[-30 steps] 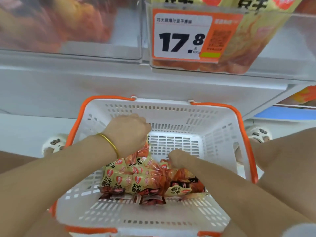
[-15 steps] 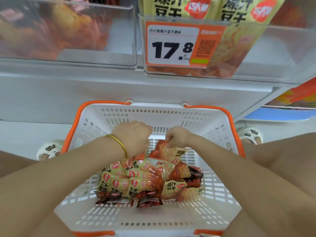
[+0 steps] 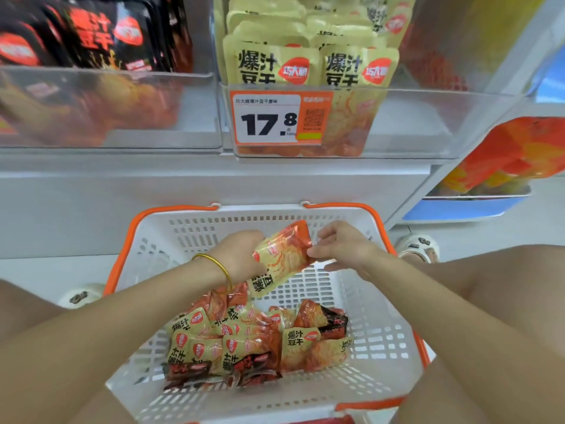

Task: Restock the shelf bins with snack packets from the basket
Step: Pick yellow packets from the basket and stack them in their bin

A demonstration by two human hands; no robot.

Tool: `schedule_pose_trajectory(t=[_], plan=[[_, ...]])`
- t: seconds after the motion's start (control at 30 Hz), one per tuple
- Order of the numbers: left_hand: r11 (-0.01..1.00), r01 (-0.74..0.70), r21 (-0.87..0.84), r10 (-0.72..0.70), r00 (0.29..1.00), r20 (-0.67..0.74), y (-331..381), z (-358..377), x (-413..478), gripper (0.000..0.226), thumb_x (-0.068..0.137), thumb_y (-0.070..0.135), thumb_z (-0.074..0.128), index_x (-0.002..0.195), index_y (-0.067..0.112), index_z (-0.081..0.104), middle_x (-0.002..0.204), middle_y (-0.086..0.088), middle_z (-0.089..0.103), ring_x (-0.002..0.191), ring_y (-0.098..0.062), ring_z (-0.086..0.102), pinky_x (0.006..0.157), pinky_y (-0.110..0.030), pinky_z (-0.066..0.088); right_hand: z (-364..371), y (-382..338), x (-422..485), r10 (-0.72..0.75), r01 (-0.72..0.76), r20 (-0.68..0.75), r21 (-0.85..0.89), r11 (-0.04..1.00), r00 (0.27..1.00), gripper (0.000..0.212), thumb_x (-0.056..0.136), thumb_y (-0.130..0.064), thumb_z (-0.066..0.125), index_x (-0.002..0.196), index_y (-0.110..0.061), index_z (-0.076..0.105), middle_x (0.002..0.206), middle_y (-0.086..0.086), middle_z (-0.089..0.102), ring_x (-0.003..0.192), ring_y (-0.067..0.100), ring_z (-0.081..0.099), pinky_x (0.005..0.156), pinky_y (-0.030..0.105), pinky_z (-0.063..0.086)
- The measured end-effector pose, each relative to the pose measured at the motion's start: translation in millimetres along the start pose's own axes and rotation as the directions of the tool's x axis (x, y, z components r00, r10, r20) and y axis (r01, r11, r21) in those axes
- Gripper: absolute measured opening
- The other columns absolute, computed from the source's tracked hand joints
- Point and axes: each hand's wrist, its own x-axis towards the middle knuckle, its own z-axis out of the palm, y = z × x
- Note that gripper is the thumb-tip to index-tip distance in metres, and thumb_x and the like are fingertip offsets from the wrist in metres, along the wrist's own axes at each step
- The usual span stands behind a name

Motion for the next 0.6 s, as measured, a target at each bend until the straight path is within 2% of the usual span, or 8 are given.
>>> schedule_pose_trajectory(t=[0.07, 0.13, 0.2, 0.27, 0.37, 0.43, 0.53, 0.6], plan=[[0.955, -0.088, 0.282, 0.096, 0.995, -0.016, 4.0, -3.4, -5.3, 0.01, 0.09, 0.022, 0.057, 0.091, 0.017, 0.048, 0.081, 0.005, 0.045, 0.082, -0.019, 0.05, 0.061, -0.027, 0.035, -7.6, -9.7, -12.1, -0.297, 0.273, -0.067, -0.242, 0.931, 0.952, 0.049, 0.078, -0.007, 0.075, 0.122, -0.011, 0.053, 0.107, 0.001, 0.054, 0.097, 0.016, 0.054, 0.081, 0.016, 0.044], [0.94, -0.134, 0.314, 0.15, 0.988, -0.03, 14.3, -10.4, -8.9, 0.019, 0.089, 0.026, 0.058, 0.079, 0.017, 0.046, 0.072, 0.004, 0.046, 0.072, -0.019, 0.048, 0.057, -0.029, 0.036, -12.2, -23.8, -27.4, -0.418, 0.437, 0.13, -0.333, 0.836, 0.899, 0.041, 0.077, -0.01, 0.076, 0.116, -0.012, 0.062, 0.104, -0.001, 0.062, 0.096, 0.013, 0.058, 0.075, 0.006, 0.041], [0.942, -0.186, 0.279, 0.217, 0.973, -0.081, 31.5, -25.7, -12.9, 0.021, 0.087, 0.027, 0.062, 0.076, 0.015, 0.049, 0.075, -0.002, 0.054, 0.072, -0.02, 0.051, 0.061, -0.034, 0.039, -14.4, -33.9, -38.3, -0.419, 0.488, 0.251, -0.402, 0.775, 0.873, 0.026, 0.077, -0.011, 0.076, 0.101, -0.01, 0.067, 0.096, 0.004, 0.068, 0.088, 0.018, 0.063, 0.075, 0.019, 0.048], [0.937, -0.249, 0.243, 0.294, 0.941, -0.167, 51.9, -48.8, -17.9, 0.015, 0.085, 0.025, 0.064, 0.083, 0.012, 0.057, 0.081, -0.003, 0.058, 0.075, -0.02, 0.052, 0.065, -0.033, 0.038, -23.3, -46.1, -48.9, -0.455, 0.498, 0.213, -0.479, 0.723, 0.865, 0.022, 0.077, -0.013, 0.076, 0.094, -0.003, 0.063, 0.091, 0.01, 0.066, 0.082, 0.024, 0.062, 0.073, 0.033, 0.049], [0.914, -0.372, 0.163, 0.407, 0.842, -0.355, 88.2, -86.4, -27.9, 0.01, 0.084, 0.022, 0.066, 0.09, 0.015, 0.062, 0.074, 0.011, 0.053, 0.067, -0.005, 0.048, 0.06, -0.023, 0.036, -58.2, -69.4, -75.1, -0.487, 0.504, 0.128, -0.217, 0.836, 0.864, 0.017, 0.08, -0.003, 0.071, 0.095, -0.005, 0.063, 0.08, 0.001, 0.068, 0.069, 0.008, 0.064, 0.061, 0.025, 0.053], [0.859, -0.503, 0.098, 0.466, 0.687, -0.557, 112.4, -110.2, -34.8, 0.014, 0.084, 0.02, 0.065, 0.098, 0.019, 0.062, 0.076, 0.013, 0.054, 0.068, -0.004, 0.051, 0.068, -0.025, 0.042, -89.8, -85.6, -97.2, -0.53, 0.531, 0.043, -0.022, 0.847, 0.847, 0.016, 0.078, 0.001, 0.068, 0.089, -0.009, 0.063, 0.071, -0.004, 0.068, 0.063, 0.005, 0.064, 0.057, 0.018, 0.052], [0.803, -0.443, 0.398, 0.583, 0.446, -0.679, 136.2, -137.9, -32.9, 0.031, 0.085, 0.033, 0.05, 0.109, 0.017, 0.059, 0.096, 0.0, 0.061, 0.086, -0.023, 0.056, 0.081, -0.039, 0.044, -138.8, -103.2, -114.6, -0.547, 0.58, -0.192, 0.253, 0.774, 0.815, 0.01, 0.074, -0.007, 0.064, 0.082, -0.01, 0.06, 0.059, -0.001, 0.063, 0.05, 0.009, 0.06, 0.048, 0.021, 0.052], [0.793, -0.265, 0.548, 0.597, 0.514, -0.616, 144.5, -148.2, -22.7, 0.045, 0.087, 0.042, 0.039, 0.12, 0.017, 0.055, 0.115, -0.007, 0.059, 0.107, -0.031, 0.051, 0.09, -0.044, 0.041, -163.5, -114.5, -108.8, -0.494, 0.602, -0.354, 0.346, 0.72, 0.794, 0.007, 0.081, -0.005, 0.062, 0.086, -0.01, 0.062, 0.063, 0.001, 0.067, 0.054, 0.012, 0.064, 0.049, 0.027, 0.055]])
